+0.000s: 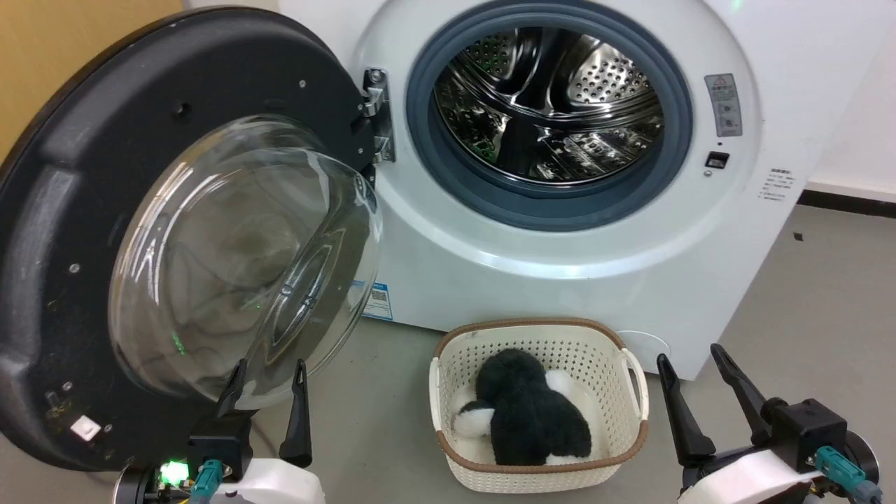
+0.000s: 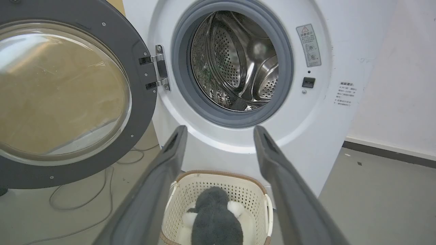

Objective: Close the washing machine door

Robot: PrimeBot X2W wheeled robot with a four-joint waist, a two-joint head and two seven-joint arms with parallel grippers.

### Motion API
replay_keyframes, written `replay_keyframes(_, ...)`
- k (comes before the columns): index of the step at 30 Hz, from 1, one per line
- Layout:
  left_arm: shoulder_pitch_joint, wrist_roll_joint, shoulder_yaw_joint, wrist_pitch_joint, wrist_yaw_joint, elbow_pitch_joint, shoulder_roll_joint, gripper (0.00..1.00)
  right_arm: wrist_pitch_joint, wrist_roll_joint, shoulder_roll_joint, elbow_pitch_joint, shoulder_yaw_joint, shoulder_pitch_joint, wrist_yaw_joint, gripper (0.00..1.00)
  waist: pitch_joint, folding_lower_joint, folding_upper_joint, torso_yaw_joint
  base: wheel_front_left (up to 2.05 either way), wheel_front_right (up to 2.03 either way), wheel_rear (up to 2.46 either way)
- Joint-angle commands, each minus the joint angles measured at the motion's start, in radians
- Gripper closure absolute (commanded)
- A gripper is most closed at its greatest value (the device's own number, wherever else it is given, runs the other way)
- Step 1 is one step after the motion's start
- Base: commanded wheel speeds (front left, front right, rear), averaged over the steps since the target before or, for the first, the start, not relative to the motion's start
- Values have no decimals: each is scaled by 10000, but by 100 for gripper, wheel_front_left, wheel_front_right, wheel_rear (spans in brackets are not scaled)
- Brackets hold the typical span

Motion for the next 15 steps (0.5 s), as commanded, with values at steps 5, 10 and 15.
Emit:
replay_keyframes(5, 87, -121, -34, -185, 120, -16, 82, 0, -176, 153, 25, 85, 100, 113, 4, 0, -23, 0, 0, 224, 0, 0, 0)
replay_keyframes(10, 113, -146, -60, -290, 208, -62, 98, 0, -280, 223, 28, 150, 204, 71, 4, 0, -9, 0, 0, 448, 0, 0, 0)
replay_keyframes(15, 202, -179, -73, -394, 305, -100, 113, 0, -384, 297, 30, 229, 308, 15, 4, 0, 25, 0, 0, 687, 0, 0, 0)
